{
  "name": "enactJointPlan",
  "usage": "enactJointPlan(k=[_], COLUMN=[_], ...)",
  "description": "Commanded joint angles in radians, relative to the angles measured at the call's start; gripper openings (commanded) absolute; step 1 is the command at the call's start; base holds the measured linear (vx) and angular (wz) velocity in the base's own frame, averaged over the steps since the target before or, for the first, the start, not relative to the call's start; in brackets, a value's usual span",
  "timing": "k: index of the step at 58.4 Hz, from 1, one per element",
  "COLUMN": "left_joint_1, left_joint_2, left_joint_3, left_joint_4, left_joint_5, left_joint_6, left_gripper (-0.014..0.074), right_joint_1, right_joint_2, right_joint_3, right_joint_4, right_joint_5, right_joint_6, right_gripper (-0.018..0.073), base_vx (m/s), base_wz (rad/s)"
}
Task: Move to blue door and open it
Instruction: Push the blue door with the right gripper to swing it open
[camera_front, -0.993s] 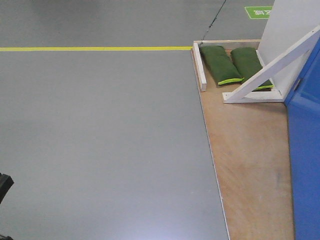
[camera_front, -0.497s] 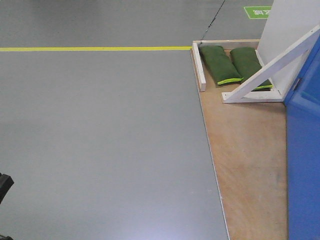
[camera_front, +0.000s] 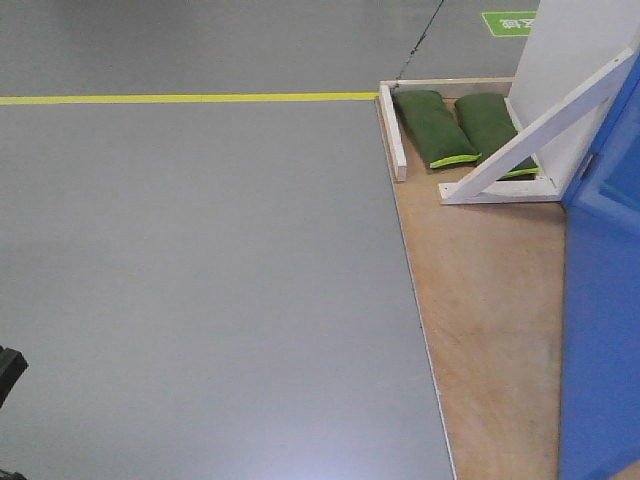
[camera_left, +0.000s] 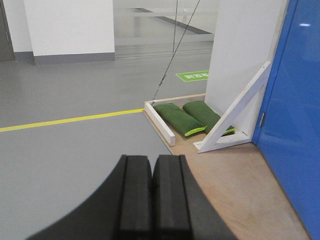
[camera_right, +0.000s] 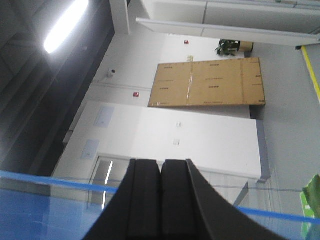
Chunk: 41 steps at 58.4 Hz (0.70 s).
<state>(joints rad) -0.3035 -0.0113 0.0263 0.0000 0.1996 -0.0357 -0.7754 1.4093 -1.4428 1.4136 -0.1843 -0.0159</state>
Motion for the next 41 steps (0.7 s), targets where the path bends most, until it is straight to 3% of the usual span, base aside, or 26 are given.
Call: enactJointPlan(k=[1,41], left_joint_1=[-0.003,-0.003], left_joint_2=[-0.013,-0.013], left_joint_3=[-0.025,-0.025], left_joint_4=[-0.006,-0.006], left_joint_5=[-0.086,-0.086], left_joint_6=[-0.006,-0.006], left_gripper=[0.0073,0.0073], right_joint_1=[0.092,0.215], right_joint_2=[-0.009,-0.009], right_joint_3=[-0.041,-0.041], right_joint_4=[0.023,0.023], right_joint_5=[0.293,0.278], right_joint_6=[0.055,0.055], right_gripper=[-0.0001,-0.0001], base_vx=[-0.01,0.00], base_wz=[-0.05,-0.01])
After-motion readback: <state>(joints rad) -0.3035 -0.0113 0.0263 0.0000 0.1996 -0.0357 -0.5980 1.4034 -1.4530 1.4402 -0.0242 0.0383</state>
